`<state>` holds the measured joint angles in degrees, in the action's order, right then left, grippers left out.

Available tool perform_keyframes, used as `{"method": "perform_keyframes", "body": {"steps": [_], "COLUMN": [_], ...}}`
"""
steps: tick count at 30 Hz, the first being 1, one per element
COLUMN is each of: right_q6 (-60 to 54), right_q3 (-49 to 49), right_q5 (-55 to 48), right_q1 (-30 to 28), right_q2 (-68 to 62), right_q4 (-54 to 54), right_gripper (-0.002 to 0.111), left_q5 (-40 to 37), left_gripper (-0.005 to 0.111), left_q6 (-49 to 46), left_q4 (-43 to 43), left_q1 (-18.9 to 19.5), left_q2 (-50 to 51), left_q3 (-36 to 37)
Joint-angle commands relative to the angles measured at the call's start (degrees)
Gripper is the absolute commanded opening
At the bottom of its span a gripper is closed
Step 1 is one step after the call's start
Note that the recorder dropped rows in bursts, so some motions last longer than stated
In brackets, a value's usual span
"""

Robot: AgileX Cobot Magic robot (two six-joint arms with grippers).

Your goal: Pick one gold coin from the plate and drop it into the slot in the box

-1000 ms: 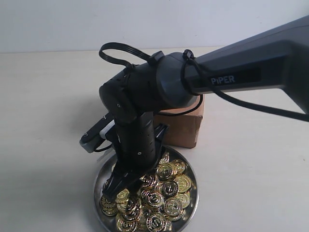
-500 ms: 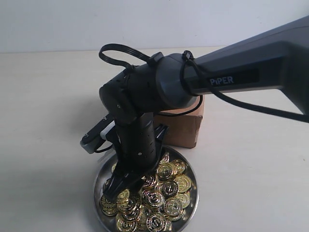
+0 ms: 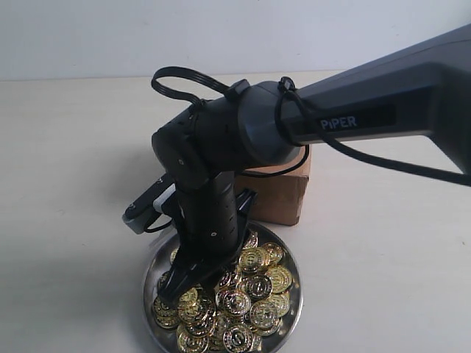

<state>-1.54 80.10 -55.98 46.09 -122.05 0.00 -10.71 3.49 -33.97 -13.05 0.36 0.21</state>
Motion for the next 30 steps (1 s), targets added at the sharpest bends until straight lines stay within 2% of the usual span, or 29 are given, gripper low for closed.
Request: {"method": "perform_keyframes", "body": {"steps": [1, 16, 25, 30], "right_q6": [-0.3, -0.2, -5.4, -11.0], "right_q3": [-0.3, -0.3, -0.3, -0.3], "right_q5": [-0.2, -1.3, -4.4, -7.5], "right_q1": [-0.2, -0.1, -0.1, -0.1], "right_q2": [-0.2, -2.8, 2.4, 8.3], "right_q4": [0.0, -0.9, -1.4, 1.1], "right_gripper": [0.036, 0.036, 0.036, 0.036], "left_q5": [0.1, 0.1, 0.3, 0.1], "left_gripper": [0.0, 0.0, 0.0, 0.0], "left_q6": [-0.2, -0.2, -0.2, -3.5], "left_q4": [0.1, 0.1, -0.6, -1.8], "left_q1": [-0.3, -0.3, -0.4, -4.1], "left_q2": [-0.4, -0.4, -0.4, -0.4], "left_q3": [-0.2, -0.2, -0.2, -1.4]}}
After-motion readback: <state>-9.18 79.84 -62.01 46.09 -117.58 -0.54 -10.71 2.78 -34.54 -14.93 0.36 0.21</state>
